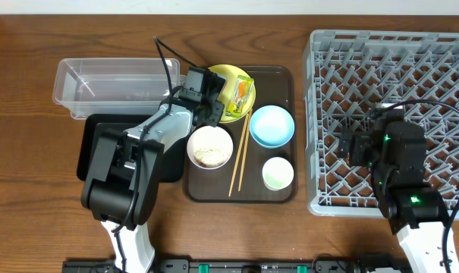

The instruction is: Sort waste into correct bins and load items into the dishwasher rack

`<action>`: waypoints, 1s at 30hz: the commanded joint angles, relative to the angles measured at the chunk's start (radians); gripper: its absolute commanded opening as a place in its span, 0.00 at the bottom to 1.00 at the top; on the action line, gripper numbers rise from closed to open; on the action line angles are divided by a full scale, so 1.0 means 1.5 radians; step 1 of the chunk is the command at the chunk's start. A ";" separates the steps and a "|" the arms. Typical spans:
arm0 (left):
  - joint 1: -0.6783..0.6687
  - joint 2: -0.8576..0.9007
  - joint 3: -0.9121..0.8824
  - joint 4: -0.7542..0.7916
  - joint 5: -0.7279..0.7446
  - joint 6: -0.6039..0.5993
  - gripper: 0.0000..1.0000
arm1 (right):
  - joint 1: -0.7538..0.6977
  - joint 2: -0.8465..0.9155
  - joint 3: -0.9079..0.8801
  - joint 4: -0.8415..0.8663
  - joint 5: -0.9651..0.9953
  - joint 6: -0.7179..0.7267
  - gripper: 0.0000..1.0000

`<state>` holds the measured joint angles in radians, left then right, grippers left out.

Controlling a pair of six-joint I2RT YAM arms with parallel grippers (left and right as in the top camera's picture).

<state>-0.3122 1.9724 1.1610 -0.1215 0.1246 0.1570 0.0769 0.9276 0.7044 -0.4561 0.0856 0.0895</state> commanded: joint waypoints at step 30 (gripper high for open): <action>0.163 -0.177 0.001 -0.080 -0.144 -0.537 0.14 | 0.006 0.000 0.012 -0.001 0.000 -0.011 0.99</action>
<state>-0.0738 1.6787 1.1599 -0.2363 -0.0456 -0.5568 0.0769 0.9276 0.7044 -0.4564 0.0856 0.0895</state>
